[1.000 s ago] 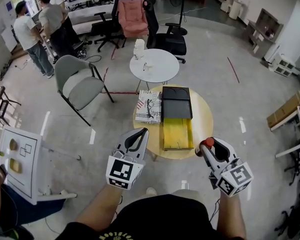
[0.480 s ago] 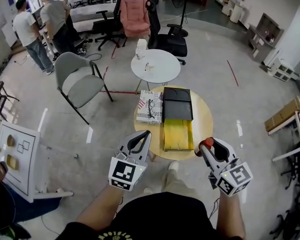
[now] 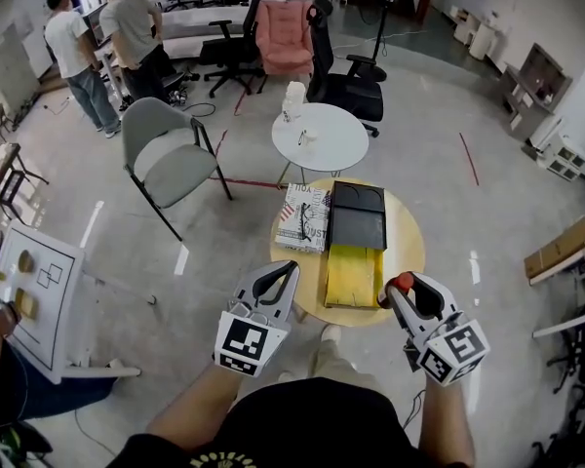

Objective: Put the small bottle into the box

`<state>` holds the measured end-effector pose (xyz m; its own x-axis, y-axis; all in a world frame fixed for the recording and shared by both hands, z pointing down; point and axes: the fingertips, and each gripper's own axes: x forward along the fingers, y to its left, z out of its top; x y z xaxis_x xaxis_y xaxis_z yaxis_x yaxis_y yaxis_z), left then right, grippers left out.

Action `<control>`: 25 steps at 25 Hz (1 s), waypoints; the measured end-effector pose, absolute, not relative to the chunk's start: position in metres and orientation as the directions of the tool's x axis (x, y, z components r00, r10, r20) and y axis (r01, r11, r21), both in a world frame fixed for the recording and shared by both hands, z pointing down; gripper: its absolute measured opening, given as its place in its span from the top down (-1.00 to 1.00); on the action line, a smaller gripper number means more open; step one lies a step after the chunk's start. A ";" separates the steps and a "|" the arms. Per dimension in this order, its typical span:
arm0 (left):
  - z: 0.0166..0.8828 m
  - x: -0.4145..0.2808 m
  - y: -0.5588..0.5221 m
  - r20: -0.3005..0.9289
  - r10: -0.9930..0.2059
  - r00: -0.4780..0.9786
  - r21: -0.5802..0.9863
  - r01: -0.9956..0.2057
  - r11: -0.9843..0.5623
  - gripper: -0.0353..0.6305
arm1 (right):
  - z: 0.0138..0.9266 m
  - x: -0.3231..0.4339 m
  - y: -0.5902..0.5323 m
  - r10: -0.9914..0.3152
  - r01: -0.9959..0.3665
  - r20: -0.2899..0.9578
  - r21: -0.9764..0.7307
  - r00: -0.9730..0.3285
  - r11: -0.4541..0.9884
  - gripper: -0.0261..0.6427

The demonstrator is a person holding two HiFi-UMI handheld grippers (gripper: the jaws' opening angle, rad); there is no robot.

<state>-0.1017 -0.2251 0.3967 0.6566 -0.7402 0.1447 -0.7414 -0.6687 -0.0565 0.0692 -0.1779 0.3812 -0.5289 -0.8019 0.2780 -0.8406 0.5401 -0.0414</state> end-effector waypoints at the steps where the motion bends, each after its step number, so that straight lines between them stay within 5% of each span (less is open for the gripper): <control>1: 0.398 -0.100 -0.229 0.147 -0.742 0.654 -0.058 -0.743 -0.667 0.85 | 0.383 0.070 -0.182 -0.798 -0.837 0.278 -0.044 -0.534 0.545 0.46; 25: 0.434 -0.045 -0.314 0.227 -0.742 0.631 -0.075 -0.748 -0.659 0.85 | 0.442 0.122 -0.278 -0.734 -0.805 0.338 -0.169 -0.589 0.569 0.46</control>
<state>-0.0451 -0.3137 0.4341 0.6307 -0.7420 0.2272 -0.7484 -0.6591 -0.0748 0.1224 -0.2784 0.4417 -0.5893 -0.7336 0.3385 -0.8050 0.5688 -0.1688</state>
